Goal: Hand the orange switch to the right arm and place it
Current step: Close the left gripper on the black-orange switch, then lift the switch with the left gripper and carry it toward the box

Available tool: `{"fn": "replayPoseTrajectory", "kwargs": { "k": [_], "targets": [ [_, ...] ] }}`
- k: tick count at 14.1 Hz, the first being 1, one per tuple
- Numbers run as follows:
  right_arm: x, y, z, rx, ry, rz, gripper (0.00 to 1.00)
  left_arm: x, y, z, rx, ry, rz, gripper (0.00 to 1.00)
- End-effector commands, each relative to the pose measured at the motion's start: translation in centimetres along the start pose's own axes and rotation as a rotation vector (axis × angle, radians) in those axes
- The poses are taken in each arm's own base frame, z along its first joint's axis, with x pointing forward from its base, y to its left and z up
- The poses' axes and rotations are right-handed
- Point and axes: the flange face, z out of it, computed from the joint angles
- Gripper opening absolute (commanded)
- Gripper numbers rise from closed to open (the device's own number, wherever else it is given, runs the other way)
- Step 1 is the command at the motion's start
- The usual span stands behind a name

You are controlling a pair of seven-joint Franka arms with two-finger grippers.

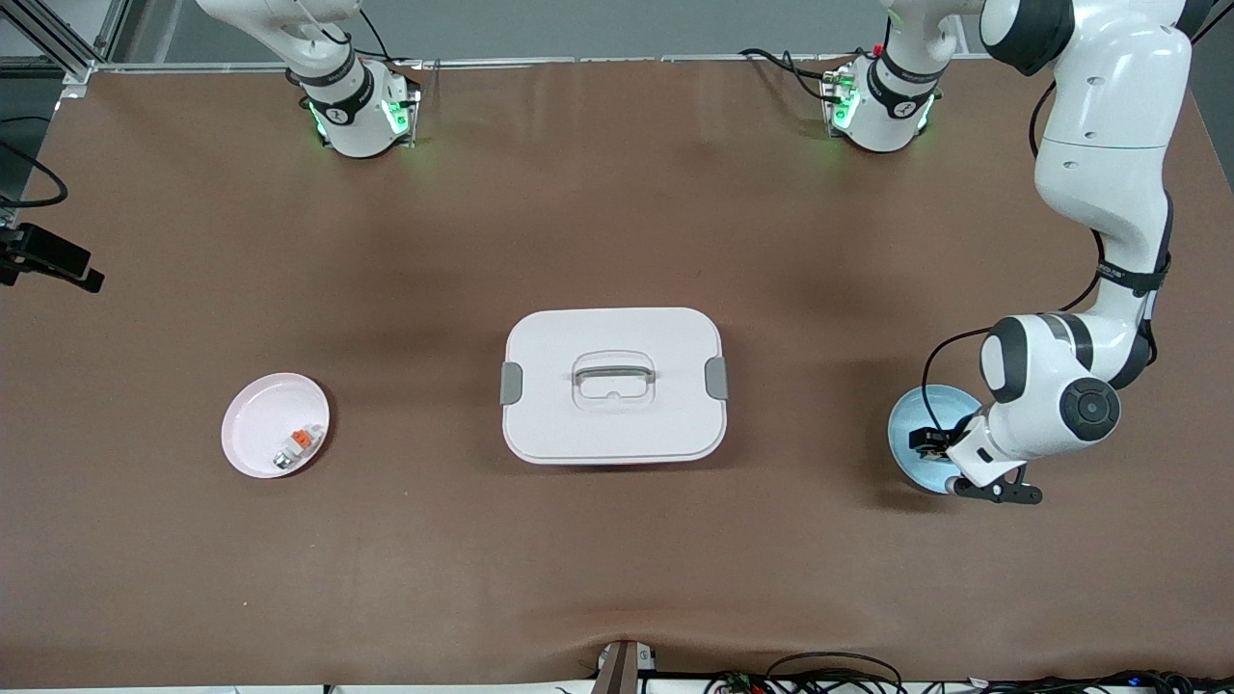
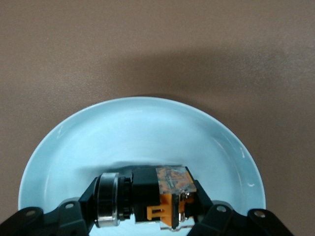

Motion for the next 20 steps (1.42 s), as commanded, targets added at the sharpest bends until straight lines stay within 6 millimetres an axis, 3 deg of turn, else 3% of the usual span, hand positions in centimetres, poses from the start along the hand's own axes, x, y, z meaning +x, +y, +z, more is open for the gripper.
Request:
{"fn": "replayPoseTrajectory", "kwargs": {
  "k": [1,4,7,12,15,20],
  "targets": [
    [-0.3,0.4,-0.4,0.001,0.01,0.012,1.0,0.1,-0.1,-0.8,-0.006,0.018,-0.056,0.17],
    [-0.1,1.9,-0.4,0.01,0.019,0.039,1.0,0.3,0.2,-1.6,-0.014,0.026,-0.094,0.17],
    [0.0,1.2,-0.6,0.018,0.029,0.028,1.0,0.6,0.8,-5.0,-0.015,0.063,-0.185,0.17],
    [-0.2,2.5,-0.5,0.014,0.022,0.05,1.0,-0.5,2.6,-12.8,-0.051,0.0,-0.311,0.18],
    [-0.5,2.6,-0.6,0.015,0.004,0.054,1.0,-1.8,5.6,-18.6,-0.131,-0.045,-0.533,0.22],
    [-0.6,2.9,-1.4,0.019,0.013,0.033,1.0,-5.0,10.3,-25.6,-0.249,-0.167,-0.641,0.22]
  ]
}}
